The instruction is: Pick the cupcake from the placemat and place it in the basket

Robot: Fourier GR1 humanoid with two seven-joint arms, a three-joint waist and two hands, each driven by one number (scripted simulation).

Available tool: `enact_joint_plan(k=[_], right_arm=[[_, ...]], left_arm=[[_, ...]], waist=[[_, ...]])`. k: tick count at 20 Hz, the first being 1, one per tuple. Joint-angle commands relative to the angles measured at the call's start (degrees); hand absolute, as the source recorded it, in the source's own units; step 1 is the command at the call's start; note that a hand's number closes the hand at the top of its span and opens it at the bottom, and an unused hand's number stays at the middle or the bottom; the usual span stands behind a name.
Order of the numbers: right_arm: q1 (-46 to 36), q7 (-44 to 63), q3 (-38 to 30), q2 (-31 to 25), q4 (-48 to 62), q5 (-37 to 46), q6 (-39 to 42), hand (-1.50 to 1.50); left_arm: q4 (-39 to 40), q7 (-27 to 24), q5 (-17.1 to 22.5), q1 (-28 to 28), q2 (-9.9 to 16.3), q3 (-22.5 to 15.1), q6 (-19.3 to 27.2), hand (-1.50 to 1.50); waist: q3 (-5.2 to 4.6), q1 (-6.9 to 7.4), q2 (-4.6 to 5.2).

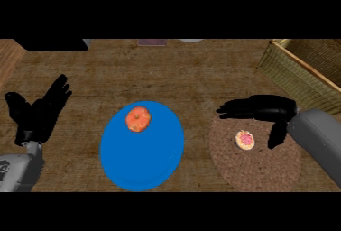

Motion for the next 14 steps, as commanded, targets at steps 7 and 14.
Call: enact_joint_plan(k=[7, 14], right_arm=[[2.94, -11.75, 2.32, -1.61, 0.62, 0.63, 2.13, -1.5], [2.0, -7.04, 0.94, 2.58, 2.19, 4.56, -1.09, -1.5]], left_arm=[[0.07, -0.23, -0.61, 0.4, -0.16, 1.04, -1.51, 0.0], [3.65, -0.96, -1.26, -1.48, -0.57, 2.97, -3.23, 0.0]], waist=[[0.0, -0.35, -0.11], [-0.03, -0.61, -0.12]])
